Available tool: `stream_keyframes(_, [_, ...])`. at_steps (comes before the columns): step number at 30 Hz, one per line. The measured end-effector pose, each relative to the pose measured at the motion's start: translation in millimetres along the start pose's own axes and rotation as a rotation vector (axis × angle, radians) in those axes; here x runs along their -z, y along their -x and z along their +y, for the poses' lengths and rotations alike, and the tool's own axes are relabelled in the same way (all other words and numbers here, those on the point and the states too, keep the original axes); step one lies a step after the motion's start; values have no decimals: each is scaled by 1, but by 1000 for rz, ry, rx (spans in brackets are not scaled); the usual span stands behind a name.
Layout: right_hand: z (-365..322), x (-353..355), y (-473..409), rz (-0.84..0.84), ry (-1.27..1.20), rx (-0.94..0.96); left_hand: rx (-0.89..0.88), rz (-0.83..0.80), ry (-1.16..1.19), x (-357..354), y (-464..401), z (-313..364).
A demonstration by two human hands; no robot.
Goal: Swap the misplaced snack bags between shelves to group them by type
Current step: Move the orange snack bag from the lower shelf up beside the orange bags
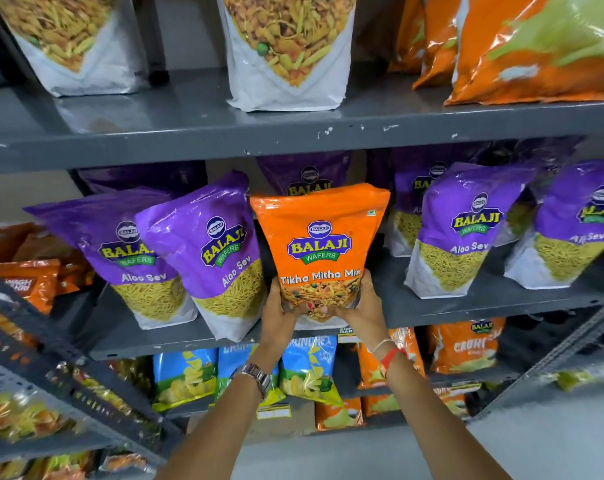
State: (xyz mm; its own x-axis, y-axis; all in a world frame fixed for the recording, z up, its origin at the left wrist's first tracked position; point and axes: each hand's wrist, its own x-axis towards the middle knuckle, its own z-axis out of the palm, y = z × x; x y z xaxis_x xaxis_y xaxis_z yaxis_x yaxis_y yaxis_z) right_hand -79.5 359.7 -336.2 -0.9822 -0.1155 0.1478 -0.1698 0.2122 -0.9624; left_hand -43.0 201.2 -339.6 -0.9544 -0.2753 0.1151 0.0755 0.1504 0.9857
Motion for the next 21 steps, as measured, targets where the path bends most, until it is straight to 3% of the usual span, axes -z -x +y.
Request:
stream_keyframes(9, [-87,11,57,111,36,224,-274,100,23,34,60,80])
stream_keyframes(21, [-262,-3,48,184,8,501,-508,228,-193,129,66,250])
